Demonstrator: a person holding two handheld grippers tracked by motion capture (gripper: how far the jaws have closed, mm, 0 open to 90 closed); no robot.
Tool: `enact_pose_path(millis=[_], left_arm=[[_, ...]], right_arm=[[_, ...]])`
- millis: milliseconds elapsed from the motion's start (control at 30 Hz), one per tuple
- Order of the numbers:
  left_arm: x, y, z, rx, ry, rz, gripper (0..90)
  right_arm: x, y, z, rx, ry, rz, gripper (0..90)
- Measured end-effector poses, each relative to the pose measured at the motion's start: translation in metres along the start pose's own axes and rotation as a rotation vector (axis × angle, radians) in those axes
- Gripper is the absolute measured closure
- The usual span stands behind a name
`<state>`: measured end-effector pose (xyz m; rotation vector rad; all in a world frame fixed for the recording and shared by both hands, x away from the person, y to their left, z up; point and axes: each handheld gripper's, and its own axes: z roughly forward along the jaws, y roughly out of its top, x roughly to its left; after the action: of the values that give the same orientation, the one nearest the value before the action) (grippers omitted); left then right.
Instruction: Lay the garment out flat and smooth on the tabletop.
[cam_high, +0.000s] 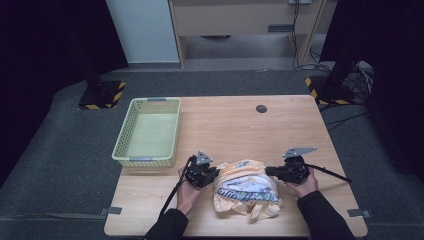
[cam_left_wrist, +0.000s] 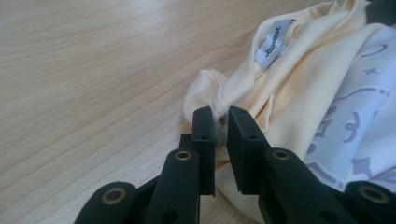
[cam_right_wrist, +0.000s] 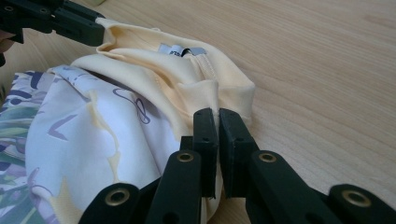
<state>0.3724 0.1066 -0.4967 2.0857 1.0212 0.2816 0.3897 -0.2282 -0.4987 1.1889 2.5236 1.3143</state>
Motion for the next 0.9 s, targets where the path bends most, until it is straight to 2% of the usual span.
enact_pose_path(millis=[300,433,700,900], left_arm=[[-0.004,0.005,-0.014,-0.048,-0.012,0.0,81.5],[-0.007,0.009,-0.023,-0.083,-0.01,0.013,81.6],[-0.011,0.012,-0.032,-0.107,-0.011,0.019,81.9],[-0.014,0.019,-0.045,-0.15,-0.01,0.031,82.0]], right_arm=[[0.003,0.006,-0.013,-0.044,0.001,-0.01,86.4],[0.003,0.008,-0.018,-0.063,0.004,-0.004,86.4],[0.009,0.014,-0.027,-0.097,0.006,-0.021,86.4],[0.01,0.019,-0.035,-0.129,0.004,-0.026,86.5]])
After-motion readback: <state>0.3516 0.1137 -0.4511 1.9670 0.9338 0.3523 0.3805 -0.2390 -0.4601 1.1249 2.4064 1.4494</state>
